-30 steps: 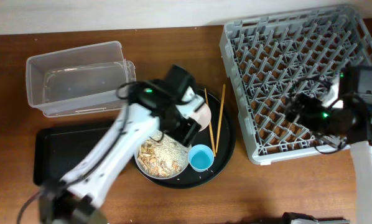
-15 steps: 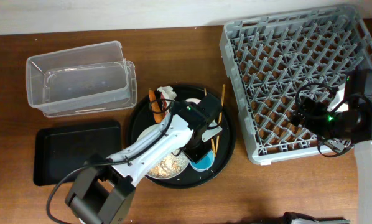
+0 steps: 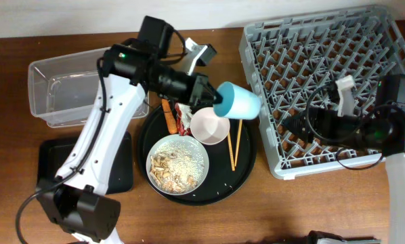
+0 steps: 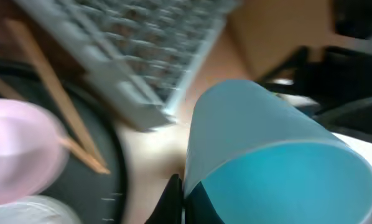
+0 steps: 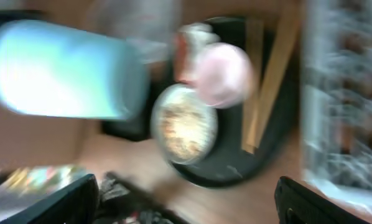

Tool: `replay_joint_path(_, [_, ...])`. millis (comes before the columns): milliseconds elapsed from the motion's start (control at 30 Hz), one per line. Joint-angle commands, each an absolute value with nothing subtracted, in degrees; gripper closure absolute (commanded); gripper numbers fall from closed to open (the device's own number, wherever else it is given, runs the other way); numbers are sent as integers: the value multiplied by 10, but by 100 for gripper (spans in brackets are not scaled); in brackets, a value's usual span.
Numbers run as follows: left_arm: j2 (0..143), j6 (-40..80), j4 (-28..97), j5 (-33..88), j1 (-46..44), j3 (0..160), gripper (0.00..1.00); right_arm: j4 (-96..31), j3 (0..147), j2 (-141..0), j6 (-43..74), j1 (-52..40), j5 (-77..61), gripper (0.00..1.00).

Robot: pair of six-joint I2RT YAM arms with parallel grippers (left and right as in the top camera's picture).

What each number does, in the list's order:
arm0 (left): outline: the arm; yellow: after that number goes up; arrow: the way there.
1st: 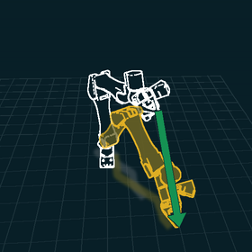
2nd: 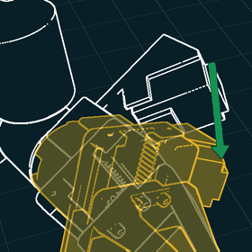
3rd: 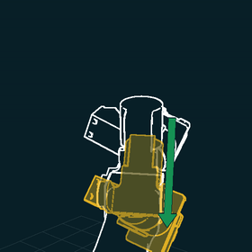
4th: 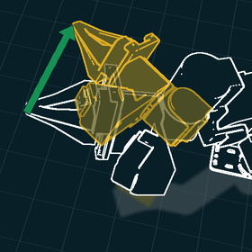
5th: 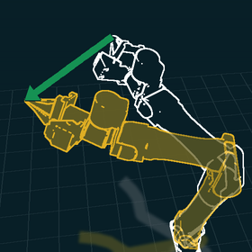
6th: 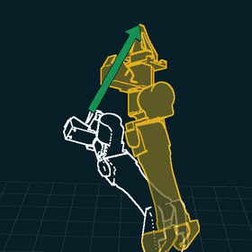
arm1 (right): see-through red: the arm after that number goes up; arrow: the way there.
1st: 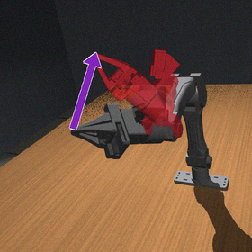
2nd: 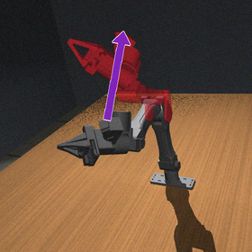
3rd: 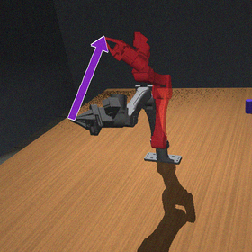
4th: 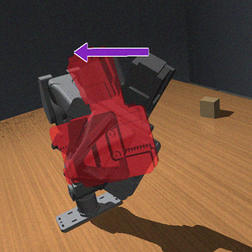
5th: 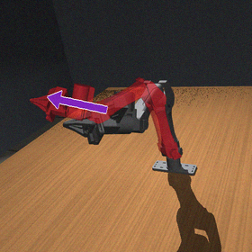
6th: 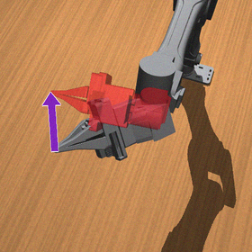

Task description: Sort waste into correct bins and load items into the dishwasher rack

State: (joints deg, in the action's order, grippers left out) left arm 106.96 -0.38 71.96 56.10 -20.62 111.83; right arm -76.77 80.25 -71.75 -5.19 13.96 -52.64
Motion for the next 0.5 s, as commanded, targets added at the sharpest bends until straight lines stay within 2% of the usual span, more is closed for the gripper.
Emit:
replay_joint_path(0, [1074, -23, 725, 778, -186, 1123, 100, -755, 800, -715, -175, 142, -746, 11])
replay_joint_path(67, [1074, -24, 726, 827, -187, 1123, 100, -715, 800, -715, -201, 142, -799, 11])
replay_joint_path(200, [1074, -24, 729, 833, -201, 1123, 100, -625, 800, -717, -179, 133, -856, 11])
replay_joint_path(300, [1074, -23, 730, 854, -201, 1123, 100, -545, 800, -722, -122, 86, -843, 11])
replay_joint_path(367, [1074, -24, 732, 853, -202, 1123, 100, -476, 800, -735, -46, 46, -760, 11])
replay_joint_path(467, [1074, -24, 732, 853, -203, 1123, 100, -434, 800, -739, -36, 17, -801, 11])
